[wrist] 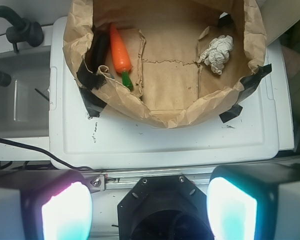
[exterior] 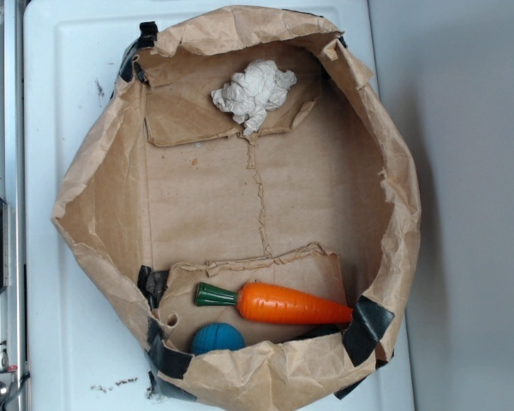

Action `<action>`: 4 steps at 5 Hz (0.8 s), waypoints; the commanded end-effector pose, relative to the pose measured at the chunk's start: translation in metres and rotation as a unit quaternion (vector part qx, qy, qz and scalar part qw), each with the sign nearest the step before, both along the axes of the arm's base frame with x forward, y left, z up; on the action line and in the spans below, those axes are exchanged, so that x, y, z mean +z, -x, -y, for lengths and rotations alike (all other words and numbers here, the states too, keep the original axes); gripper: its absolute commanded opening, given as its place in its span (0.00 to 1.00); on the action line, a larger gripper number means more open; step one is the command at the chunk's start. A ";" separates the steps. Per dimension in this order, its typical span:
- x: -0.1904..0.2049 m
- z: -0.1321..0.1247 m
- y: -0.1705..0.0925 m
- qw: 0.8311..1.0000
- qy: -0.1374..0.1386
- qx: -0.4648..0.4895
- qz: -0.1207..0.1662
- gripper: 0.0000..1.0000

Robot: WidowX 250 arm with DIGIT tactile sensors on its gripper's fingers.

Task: Grab the white paper.

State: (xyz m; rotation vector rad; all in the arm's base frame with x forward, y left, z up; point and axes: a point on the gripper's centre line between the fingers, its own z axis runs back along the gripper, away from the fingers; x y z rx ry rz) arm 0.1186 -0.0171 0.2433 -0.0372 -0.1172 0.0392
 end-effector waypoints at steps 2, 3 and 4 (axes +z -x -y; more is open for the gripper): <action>0.013 -0.050 -0.007 1.000 0.010 0.018 -0.005 1.00; 0.002 -0.101 -0.019 0.999 0.014 0.048 0.005 1.00; -0.015 -0.123 -0.027 0.995 0.010 0.099 0.028 1.00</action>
